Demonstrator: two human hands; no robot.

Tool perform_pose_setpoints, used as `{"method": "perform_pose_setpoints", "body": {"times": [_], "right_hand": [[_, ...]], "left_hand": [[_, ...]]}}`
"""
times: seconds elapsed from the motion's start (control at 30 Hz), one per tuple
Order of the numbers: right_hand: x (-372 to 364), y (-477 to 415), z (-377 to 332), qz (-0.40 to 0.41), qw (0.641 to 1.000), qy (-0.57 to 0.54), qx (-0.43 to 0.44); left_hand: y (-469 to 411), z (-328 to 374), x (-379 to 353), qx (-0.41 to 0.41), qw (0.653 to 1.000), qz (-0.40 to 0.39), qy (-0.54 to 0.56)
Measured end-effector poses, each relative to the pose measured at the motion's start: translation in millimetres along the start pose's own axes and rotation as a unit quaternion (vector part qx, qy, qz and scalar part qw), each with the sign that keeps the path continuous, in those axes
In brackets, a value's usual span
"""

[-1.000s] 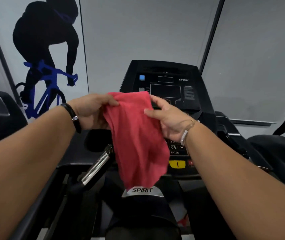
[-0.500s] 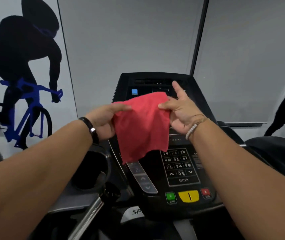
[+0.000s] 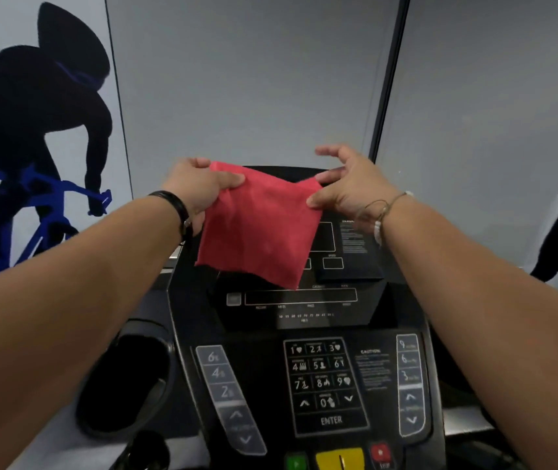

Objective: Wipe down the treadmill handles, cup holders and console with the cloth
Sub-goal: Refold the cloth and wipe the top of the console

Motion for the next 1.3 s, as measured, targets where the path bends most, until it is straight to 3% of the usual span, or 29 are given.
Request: {"method": "perform_pose_setpoints", "body": {"times": [0.07,0.23,0.33,0.5,0.63,0.77,0.9,1.03,1.1,1.2,1.3], "right_hand": [[15,-13,1,0.042,0.999,0.028,0.015],[27,-28,5,0.015,0.999,0.030,0.022],[34,-39,8,0.023,0.997,0.065,0.031],[34,-52,15,0.023,0.976,0.196,0.091],[27,-59,32,-0.008,0.980,0.187,0.068],[25,-64,54,-0.026,0.981,0.188,0.029],[21,-61,80,-0.023,0.993,0.093,-0.063],[27,-60,93,0.005,0.989,0.145,0.002],[28,-51,103,-0.016,0.985,0.173,0.013],[25,-41,118,-0.039,0.960,0.273,0.053],[15,-33,127,-0.065,0.896,0.421,0.126]], "left_hand": [[-1,7,-6,-0.031,0.999,0.016,0.000],[9,11,-43,-0.051,0.995,-0.074,-0.031],[1,11,-49,-0.094,0.985,-0.091,-0.111],[-6,16,-56,-0.238,0.900,-0.049,-0.362],[-15,7,-61,-0.218,0.896,-0.068,-0.381],[-23,4,-72,-0.235,0.870,-0.093,-0.424],[-34,-13,-79,-0.231,0.862,-0.076,-0.445],[-32,-27,-79,-0.270,0.863,-0.050,-0.424],[-26,-44,-79,-0.262,0.858,-0.082,-0.435],[-19,-77,-79,-0.239,0.829,-0.130,-0.488],[-17,-90,-81,-0.266,0.801,-0.116,-0.524]]}}
Point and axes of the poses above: each hand's wrist, its own y-axis away from the middle knuckle, its own x-axis out of the back of the hand, z = x × y, the point moved 10 cm from there along -y, towards the middle knuckle, and after that the axes turned 14 degrees about z, right-handed, at the moved point
